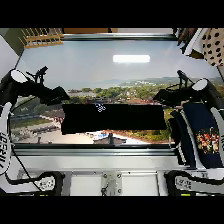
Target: Fold the clothes and pants, and hang the long-sleeved shirts on hangers.
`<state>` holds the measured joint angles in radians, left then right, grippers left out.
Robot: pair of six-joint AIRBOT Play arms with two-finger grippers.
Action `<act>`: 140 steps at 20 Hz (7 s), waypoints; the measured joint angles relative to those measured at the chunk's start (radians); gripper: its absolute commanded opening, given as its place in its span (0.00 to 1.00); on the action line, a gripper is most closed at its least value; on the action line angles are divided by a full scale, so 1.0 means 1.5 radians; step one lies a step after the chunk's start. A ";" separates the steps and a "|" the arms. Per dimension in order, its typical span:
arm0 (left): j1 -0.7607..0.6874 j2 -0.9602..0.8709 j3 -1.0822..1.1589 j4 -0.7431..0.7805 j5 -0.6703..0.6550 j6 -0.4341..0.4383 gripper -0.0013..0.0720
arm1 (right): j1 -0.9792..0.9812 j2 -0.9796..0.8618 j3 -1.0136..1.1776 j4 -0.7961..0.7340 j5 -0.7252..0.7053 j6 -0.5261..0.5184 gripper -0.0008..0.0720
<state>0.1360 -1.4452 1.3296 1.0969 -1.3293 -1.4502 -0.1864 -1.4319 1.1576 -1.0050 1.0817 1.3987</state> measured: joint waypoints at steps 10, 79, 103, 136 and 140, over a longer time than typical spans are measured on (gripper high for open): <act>-0.139 0.088 -0.196 -0.052 0.146 -0.003 0.03 | -0.150 -0.013 -0.146 0.015 0.043 -0.150 0.74; -0.006 -0.017 0.173 -0.045 0.105 -0.017 0.02 | 0.653 -0.289 0.374 0.064 -0.214 0.151 0.96; -0.132 0.270 -0.330 -0.030 0.238 0.003 0.03 | 0.336 -0.214 -0.066 0.436 -0.132 -0.169 0.42; -0.135 0.271 -0.331 -0.030 0.243 0.002 0.03 | -0.311 0.332 0.159 -0.069 0.111 0.099 0.03; -0.135 0.271 -0.331 -0.028 0.243 0.002 0.03 | -0.315 0.378 0.122 -0.274 0.261 0.151 0.03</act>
<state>-0.0658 -1.0382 0.8326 1.0550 -0.9646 -1.4471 -0.6586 -0.8650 1.3407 -1.4158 1.4734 1.6253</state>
